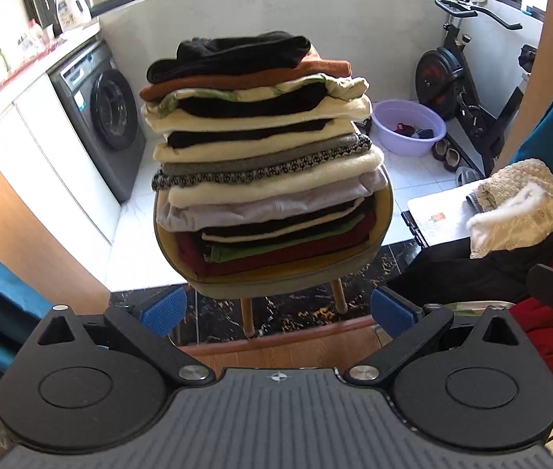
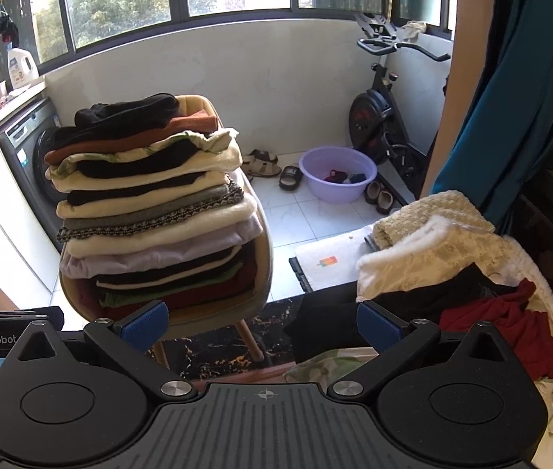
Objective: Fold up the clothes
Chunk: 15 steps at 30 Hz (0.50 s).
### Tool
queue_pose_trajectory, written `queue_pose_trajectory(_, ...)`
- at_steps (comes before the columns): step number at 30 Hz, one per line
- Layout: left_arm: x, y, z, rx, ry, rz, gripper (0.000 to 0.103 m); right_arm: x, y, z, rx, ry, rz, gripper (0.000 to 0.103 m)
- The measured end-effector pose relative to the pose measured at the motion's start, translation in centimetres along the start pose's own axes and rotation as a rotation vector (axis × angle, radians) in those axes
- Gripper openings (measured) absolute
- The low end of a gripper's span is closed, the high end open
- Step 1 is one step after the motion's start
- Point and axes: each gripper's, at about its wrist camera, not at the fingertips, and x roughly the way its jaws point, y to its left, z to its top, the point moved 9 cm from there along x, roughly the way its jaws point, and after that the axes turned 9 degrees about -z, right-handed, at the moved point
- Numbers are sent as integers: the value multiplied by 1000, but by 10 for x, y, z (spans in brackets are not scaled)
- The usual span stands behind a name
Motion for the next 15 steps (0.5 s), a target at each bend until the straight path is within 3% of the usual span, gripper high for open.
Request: queue_pose_trajectory(15,2,-6,5,-9,6,-15,103,6,-8,9,22,-10,0,102)
